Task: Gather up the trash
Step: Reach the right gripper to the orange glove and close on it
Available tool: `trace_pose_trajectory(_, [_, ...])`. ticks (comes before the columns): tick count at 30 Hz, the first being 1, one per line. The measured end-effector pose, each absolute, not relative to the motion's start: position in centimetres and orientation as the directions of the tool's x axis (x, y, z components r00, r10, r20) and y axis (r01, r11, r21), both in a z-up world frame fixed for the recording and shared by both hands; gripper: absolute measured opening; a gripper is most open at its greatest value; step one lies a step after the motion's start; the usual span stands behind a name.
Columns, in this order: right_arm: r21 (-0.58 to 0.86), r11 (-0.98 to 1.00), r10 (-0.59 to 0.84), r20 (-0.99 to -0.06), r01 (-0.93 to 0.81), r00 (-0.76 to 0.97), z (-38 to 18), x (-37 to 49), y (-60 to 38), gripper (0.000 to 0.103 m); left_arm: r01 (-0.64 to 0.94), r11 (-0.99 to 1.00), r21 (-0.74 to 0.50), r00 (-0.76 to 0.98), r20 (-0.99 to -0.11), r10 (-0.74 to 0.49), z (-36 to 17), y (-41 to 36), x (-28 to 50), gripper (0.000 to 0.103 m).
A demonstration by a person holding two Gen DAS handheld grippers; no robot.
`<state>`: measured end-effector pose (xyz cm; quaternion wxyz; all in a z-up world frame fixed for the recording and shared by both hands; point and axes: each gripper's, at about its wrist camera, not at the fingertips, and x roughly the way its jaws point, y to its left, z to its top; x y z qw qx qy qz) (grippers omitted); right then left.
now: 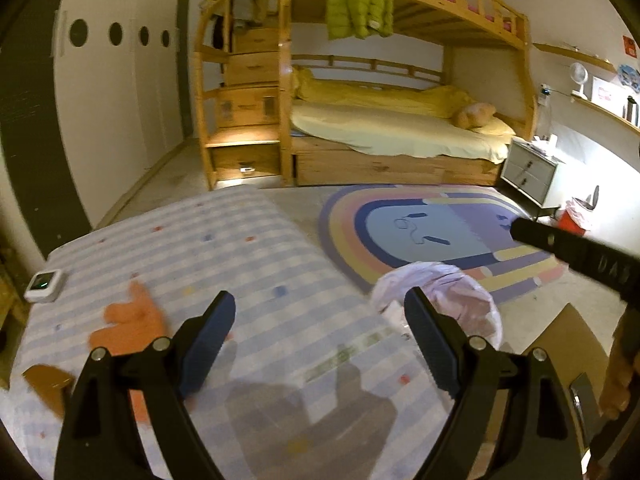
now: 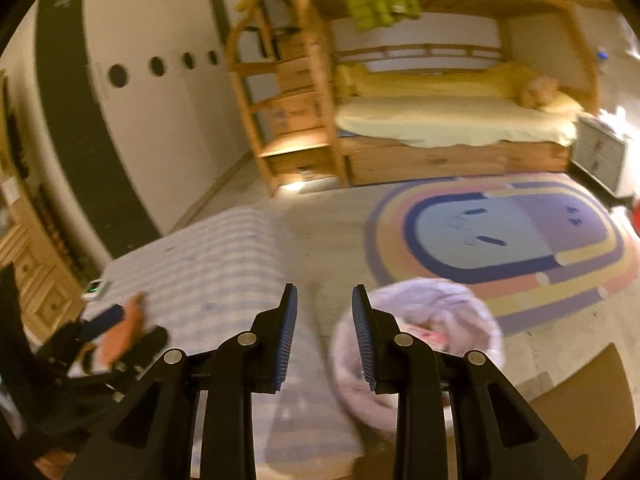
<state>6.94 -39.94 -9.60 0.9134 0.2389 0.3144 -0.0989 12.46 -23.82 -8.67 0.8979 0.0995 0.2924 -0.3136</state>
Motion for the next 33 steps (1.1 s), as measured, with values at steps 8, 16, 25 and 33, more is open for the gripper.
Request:
trace_pose_trajectory(8, [0.375,0.916,0.124,-0.602,0.142,0.789,-7.3,11.3,-32.0,0.035,0.502,0.864,0.038,0.702,-0.601,-0.381,-9.2,-16.0,13.2,0.084])
trace_pose_trajectory(16, [0.369,0.929,0.267,-0.611,-0.03,0.745,-7.3,16.2,-25.2,0.041,0.277,0.961,0.025,0.755,-0.625,-0.201,-9.7,-6.5,15.5,0.087])
trace_pose_trajectory(25, [0.414,0.903,0.387,-0.665,-0.115,0.639,-11.0,20.4,-20.5,0.042,0.166,0.985,0.037,0.692,-0.716,-0.09,-12.7,-3.0,18.0,0.089])
trace_pose_trajectory(33, [0.424,0.9,0.405,-0.733,-0.098,0.547,-12.9,22.0,-18.4,0.028,0.125,0.992,0.019,0.646,-0.761,-0.067,-13.9,-3.3,19.5,0.086])
